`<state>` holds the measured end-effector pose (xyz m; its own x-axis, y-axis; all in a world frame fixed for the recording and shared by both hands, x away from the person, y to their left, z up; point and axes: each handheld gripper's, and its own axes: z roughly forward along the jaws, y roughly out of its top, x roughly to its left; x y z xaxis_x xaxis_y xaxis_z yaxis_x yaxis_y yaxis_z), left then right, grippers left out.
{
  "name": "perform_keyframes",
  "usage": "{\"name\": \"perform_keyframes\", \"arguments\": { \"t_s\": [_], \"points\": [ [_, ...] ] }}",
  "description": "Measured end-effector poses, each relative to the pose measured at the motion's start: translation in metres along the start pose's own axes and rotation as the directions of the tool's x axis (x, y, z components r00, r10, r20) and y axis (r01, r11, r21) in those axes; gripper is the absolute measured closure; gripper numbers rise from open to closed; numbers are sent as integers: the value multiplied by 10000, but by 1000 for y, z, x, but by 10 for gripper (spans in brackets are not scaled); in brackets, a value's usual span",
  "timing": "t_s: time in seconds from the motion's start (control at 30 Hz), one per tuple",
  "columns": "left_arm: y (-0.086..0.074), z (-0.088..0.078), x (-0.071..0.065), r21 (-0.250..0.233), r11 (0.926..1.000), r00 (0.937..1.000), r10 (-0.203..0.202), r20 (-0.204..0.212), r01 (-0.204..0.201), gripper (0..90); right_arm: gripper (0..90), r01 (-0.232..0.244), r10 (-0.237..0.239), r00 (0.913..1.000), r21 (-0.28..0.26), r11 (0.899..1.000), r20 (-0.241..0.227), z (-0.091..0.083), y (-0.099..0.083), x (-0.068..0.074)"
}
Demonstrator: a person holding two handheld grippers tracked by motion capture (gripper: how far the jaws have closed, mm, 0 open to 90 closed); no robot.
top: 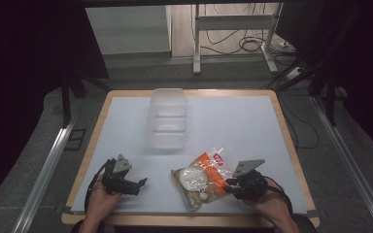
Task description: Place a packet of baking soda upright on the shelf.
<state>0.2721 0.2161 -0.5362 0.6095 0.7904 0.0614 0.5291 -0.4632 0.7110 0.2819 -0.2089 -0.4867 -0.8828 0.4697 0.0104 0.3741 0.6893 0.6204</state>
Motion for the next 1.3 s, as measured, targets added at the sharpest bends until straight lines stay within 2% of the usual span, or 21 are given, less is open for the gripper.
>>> {"name": "perform_keyframes", "arguments": {
  "t_s": [0.07, 0.13, 0.2, 0.23, 0.33, 0.5, 0.67, 0.7, 0.8, 0.87, 0.9, 1.0, 1.2, 1.3],
  "points": [
    [0, 0, 0, 19, 10000, 10000, 2, -20, -2, 6, 626, -63, 64, 9999, -96, 9999, 96, -2, -1, -2],
    [0, 0, 0, 24, 10000, 10000, 5, -25, -5, 6, 599, -66, 75, 9987, -166, 9998, 512, -5, -1, -6],
    [-1, 0, 0, 42, 10000, 10000, 8, -26, -8, 6, 589, -80, 91, 9981, -170, 9998, 612, -5, -1, -6],
    [-1, 0, 0, 63, 10000, 10000, 31, -37, -31, 6, 564, -128, 143, 9949, -153, 9998, 999, -7, -2, -8],
    [-1, 0, -1, 72, 10000, 10000, 54, -44, -54, 6, 549, -184, 206, 9931, -200, 9996, 1159, -8, -2, -10],
    [-1, 0, -1, 79, 10000, 10000, 55, -46, -54, 6, 498, -866, 935, 9877, -599, 9944, 1250, -13, -5, -21],
    [-1, 1, -1, 80, 9999, 10000, 71, -61, -70, 6, 440, -1362, 1488, 9780, -930, 9863, 1464, -20, -8, -33],
    [-1, 1, -1, 93, 9999, 10000, 71, -66, -71, 6, 406, -1497, 1631, 9746, -951, 9841, 1533, -21, -10, -38],
    [-1, 1, -1, 108, 9999, 9999, 83, -87, -82, 6, 353, -1791, 1925, 9708, -1016, 9786, 1429, -20, -10, -45],
    [-1, 1, -1, 113, 9999, 9999, 88, -96, -87, 6, 350, -1865, 2001, 9702, -1058, 9767, 1368, -20, -10, -46],
    [-1, 1, -1, 124, 9999, 9999, 101, -110, -100, 5, 339, -1946, 2069, 9727, -1159, 9740, 1054, -18, -9, -50],
    [-1, 1, -1, 134, 9999, 9999, 100, -109, -98, 5, 333, -1914, 2032, 9746, -1210, 9740, 945, -16, -7, -52],
    [-1, 1, -1, 142, 9999, 9999, 96, -112, -94, 5, 353, -2221, 2287, 9722, -1118, 9686, 501, -2, -4, -59],
    [-1, 2, -2, 153, 9998, 9999, 113, -121, -111, 5, 353, -2145, 2199, 9741, -916, 9724, 529, 4, 0, -60]
  ]
}}
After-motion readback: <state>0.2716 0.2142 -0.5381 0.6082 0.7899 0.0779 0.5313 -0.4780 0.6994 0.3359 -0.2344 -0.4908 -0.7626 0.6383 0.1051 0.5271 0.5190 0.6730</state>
